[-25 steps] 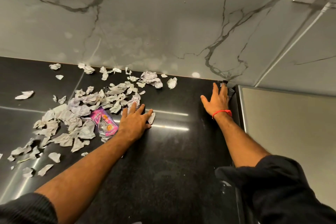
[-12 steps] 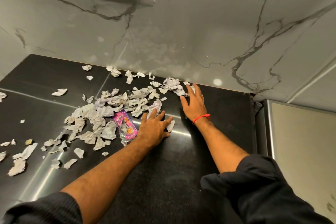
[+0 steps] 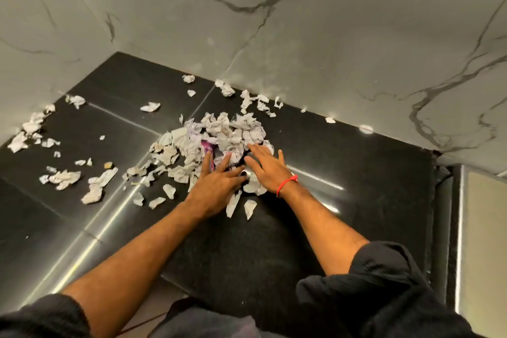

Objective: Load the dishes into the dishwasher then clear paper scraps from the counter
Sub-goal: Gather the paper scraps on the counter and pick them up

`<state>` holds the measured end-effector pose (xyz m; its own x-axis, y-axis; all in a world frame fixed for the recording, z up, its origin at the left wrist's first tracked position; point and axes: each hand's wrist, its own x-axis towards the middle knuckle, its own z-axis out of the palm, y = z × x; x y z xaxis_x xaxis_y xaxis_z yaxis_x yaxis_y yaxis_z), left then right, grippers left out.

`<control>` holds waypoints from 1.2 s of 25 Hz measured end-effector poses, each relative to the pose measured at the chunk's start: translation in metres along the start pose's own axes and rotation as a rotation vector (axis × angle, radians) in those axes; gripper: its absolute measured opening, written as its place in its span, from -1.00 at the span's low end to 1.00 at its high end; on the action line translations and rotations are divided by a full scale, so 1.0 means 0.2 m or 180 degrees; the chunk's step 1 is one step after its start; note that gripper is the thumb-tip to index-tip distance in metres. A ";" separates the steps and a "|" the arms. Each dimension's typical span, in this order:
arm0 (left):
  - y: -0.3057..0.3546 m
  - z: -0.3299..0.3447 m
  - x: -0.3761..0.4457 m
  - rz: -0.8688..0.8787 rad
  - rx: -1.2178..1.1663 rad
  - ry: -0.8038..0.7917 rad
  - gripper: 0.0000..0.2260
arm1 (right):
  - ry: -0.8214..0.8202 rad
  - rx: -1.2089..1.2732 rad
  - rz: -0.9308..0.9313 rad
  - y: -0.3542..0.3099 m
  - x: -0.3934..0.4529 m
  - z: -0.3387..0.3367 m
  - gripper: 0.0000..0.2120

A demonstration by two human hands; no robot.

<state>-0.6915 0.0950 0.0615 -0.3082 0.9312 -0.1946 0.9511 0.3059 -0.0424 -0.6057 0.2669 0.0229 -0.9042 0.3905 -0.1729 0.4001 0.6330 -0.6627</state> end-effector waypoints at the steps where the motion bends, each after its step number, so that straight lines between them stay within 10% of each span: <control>1: -0.04 0.02 -0.07 -0.0024 -0.0114 0.0217 -0.57 | 0.0264 0.0242 -0.0170 -0.02 -0.04 0.02 -0.49; 4: -0.10 0.07 -0.27 -0.0492 -0.0533 0.0940 -0.60 | 0.1069 0.0091 0.0035 0.05 -0.23 0.02 -0.45; 9: 0.05 0.17 -0.43 -0.0538 -0.1401 0.1107 -0.71 | 0.0545 -0.0859 0.0374 0.04 -0.45 0.16 -0.33; 12: 0.20 0.19 -0.37 0.0005 -0.1422 0.0629 -0.58 | 0.0393 0.0766 -0.0059 -0.08 -0.34 0.26 -0.50; 16: 0.07 0.16 -0.33 -0.0709 -0.0727 -0.0031 -0.49 | 0.1061 0.2378 0.0422 -0.05 -0.28 0.13 -0.53; 20: -0.02 0.03 -0.29 -0.0608 -0.0502 0.0215 -0.65 | 0.1873 0.1086 0.0381 0.20 -0.28 -0.16 -0.60; 24: 0.07 -0.11 0.11 -0.0091 -0.0582 0.0785 -0.55 | 0.1416 0.0316 0.0842 0.41 -0.17 -0.37 -0.43; 30: 0.07 0.03 0.50 -0.0414 -0.0393 -0.0447 -0.36 | 0.0877 -0.0532 0.1174 0.54 0.07 -0.52 -0.24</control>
<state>-0.7092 0.1906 0.0355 -0.4141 0.8482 -0.3302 0.8912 0.4516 0.0426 -0.5595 0.4110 0.0250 -0.6335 0.7571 -0.1599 0.7253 0.5090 -0.4636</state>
